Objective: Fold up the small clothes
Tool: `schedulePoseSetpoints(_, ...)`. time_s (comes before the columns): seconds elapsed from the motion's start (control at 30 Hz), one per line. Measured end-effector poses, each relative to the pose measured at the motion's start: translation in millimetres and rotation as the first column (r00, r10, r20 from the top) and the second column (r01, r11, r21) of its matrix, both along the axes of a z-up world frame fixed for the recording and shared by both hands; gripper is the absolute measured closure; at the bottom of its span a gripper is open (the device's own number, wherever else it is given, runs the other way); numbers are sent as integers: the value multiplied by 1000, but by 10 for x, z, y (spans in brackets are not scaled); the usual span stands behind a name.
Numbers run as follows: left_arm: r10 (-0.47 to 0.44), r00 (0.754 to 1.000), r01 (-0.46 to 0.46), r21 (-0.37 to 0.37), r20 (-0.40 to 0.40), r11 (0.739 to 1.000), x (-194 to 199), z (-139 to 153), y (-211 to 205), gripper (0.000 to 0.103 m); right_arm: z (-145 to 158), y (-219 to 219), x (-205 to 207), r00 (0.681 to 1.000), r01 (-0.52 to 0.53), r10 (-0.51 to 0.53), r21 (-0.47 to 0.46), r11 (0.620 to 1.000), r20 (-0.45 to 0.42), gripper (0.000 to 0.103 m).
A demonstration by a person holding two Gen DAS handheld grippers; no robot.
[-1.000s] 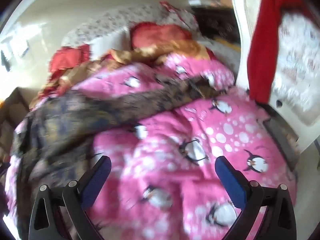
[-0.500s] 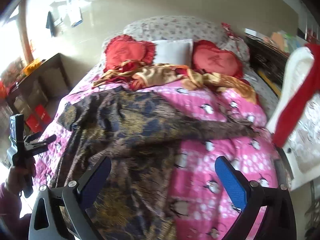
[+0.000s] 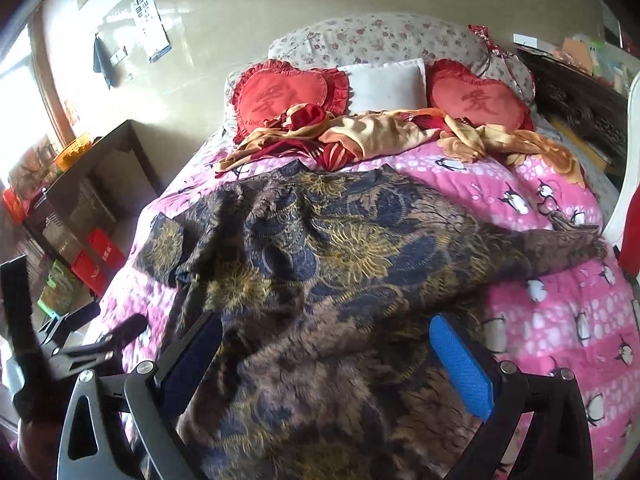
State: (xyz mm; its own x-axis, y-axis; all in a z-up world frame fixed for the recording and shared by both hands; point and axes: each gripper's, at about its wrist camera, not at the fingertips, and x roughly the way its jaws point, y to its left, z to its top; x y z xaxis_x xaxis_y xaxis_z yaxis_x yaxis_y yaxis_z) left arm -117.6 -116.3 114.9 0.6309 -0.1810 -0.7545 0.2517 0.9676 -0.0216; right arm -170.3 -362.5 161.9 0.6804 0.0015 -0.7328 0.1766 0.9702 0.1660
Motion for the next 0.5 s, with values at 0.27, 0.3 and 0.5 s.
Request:
schedulePoseSetpoints(0.27,26,999,-26,-13,-33,1000,178,-137,23,0,-158,180,258,999,-40,39,-25,999,-29,0)
schedulePoseSetpoints(0.3,29,999,-29,-13,-36,999,192,-150,21,0,-184,209,290,999,-44,43,-35,998,-33,0)
schedulePoseSetpoints(0.5,32,998,-33,-7,-46,999,252,-215,-6,0,-288,270,380,998,-50,47,-58,997,-43,0)
